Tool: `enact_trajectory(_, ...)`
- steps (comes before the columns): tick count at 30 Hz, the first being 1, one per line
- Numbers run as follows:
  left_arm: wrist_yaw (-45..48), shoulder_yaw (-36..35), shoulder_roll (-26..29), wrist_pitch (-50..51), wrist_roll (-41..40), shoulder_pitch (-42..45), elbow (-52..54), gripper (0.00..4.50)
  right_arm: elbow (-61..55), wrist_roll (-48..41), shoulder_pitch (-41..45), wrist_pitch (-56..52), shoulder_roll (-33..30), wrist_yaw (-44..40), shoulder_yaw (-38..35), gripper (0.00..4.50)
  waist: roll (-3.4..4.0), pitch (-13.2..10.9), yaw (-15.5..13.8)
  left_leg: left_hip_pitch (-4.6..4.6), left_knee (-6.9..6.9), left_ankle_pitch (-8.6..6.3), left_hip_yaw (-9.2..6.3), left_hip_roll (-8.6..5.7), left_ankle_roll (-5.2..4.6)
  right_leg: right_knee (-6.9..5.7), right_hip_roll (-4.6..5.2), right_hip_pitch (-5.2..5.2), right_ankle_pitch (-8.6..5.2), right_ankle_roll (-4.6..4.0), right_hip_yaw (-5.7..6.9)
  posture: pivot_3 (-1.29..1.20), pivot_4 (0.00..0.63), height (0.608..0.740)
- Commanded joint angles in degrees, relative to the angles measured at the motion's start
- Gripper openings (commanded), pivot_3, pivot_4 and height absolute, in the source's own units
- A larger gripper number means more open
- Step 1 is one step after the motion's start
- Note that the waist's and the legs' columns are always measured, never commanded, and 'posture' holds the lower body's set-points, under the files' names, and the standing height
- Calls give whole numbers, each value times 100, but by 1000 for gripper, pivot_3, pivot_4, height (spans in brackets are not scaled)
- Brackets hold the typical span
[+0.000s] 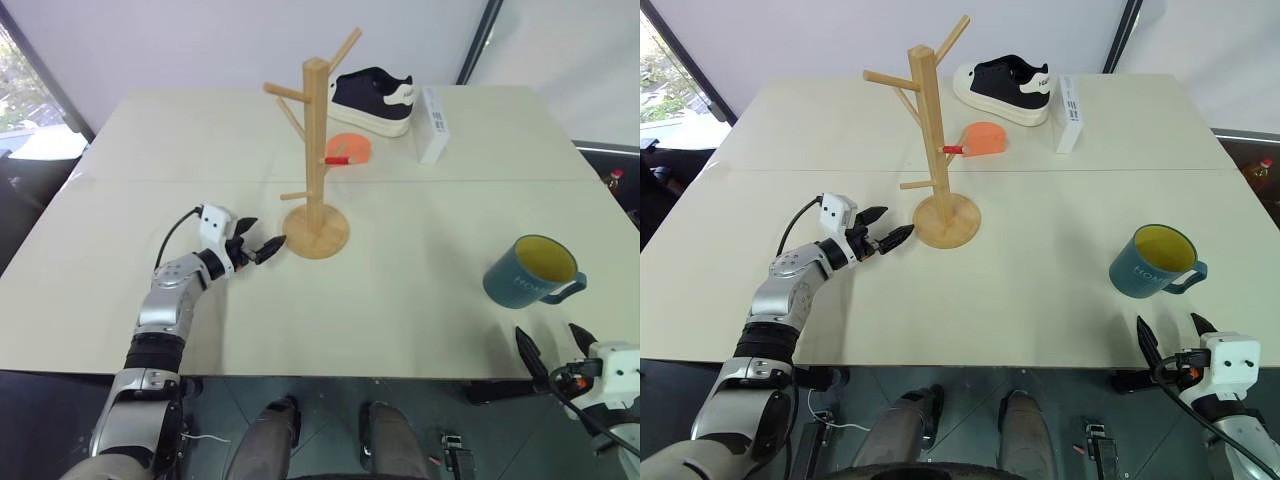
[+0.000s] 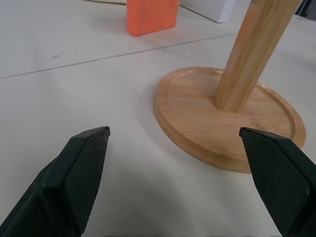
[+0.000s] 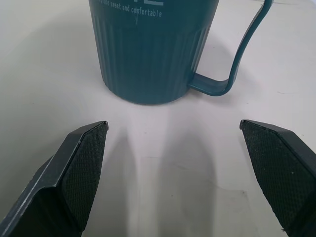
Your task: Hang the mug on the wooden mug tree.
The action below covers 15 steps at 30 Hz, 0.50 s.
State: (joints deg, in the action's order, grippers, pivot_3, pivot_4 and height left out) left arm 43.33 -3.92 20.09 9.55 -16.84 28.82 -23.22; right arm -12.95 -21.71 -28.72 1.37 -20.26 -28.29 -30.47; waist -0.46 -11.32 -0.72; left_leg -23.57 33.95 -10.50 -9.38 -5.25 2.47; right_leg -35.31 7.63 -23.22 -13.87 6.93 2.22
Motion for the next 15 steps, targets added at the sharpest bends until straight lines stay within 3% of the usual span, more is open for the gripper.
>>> enact_trajectory(1, -30, -89, 56, -28, -43, -46, 282, 4500, -5, -109, -13, 126, -55, -34, -187, 4446, 0, 0, 0, 0, 0, 0, 0, 0, 0, 0, 0, 0, 0, 0, 0, 0, 150, 740)
enact_trajectory(11, 236, 95, 33, 327, -123, -238, 740, 4500, 119, -95, -140, 213, -25, -79, -265, 4446, 4, 2, -1, 2, 0, 0, 0, 0, 0, -3, 0, 1, 0, -1, -2, 0, 150, 740)
enact_trajectory(15, 764, 379, -10, 557, -416, -508, 1481, 4500, 151, -96, -207, 194, 19, 7, -365, 4446, 6, 3, 0, 2, 0, 0, 2, 0, 0, -2, 0, 1, 0, -1, -4, 0, 150, 740)
